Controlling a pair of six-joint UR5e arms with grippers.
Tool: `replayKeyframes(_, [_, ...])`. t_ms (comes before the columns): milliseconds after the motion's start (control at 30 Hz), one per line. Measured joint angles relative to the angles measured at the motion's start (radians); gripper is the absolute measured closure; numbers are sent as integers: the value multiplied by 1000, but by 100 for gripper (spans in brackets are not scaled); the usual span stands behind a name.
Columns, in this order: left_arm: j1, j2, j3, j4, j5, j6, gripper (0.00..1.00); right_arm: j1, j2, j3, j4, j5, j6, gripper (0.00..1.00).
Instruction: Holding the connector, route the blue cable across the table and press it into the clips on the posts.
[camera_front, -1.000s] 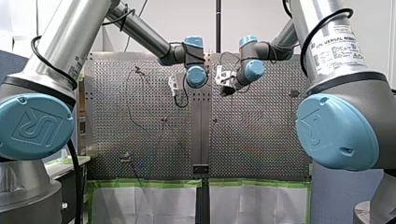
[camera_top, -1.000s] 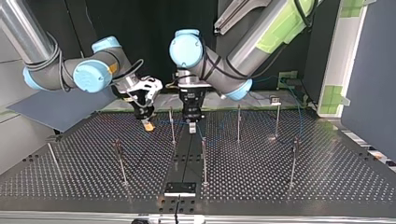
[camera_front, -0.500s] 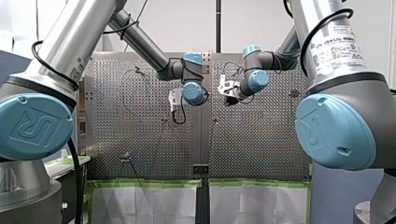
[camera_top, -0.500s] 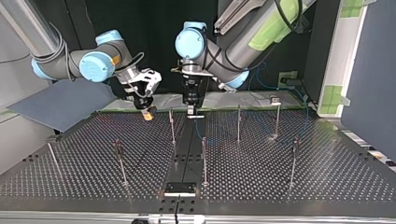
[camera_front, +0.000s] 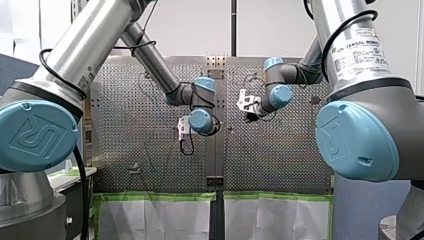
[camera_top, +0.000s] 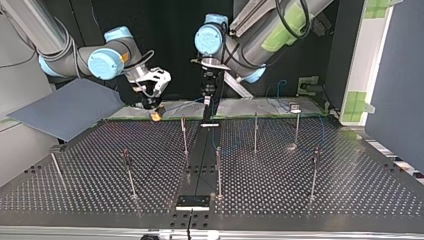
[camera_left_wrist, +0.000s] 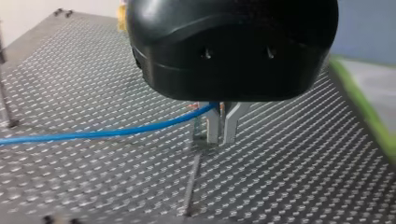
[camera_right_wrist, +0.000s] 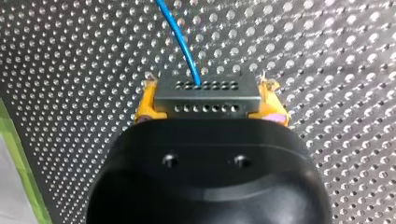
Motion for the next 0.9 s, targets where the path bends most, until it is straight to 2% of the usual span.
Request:
replayKeyframes(267, [2, -41, -43, 53, 58, -15, 100, -8, 2, 26, -60, 13, 4, 100])
replayKeyframes(400, [-2, -44, -20, 74, 91, -30, 100, -13, 16, 28, -76, 16, 5, 100])
replayKeyframes(633, [-6, -54, 27, 64, 139, -71, 100, -27, 46, 28, -110, 17, 13, 100])
replayKeyframes(900, [1, -115, 95, 64, 155, -92, 100, -44, 62, 28, -148, 3, 25, 100])
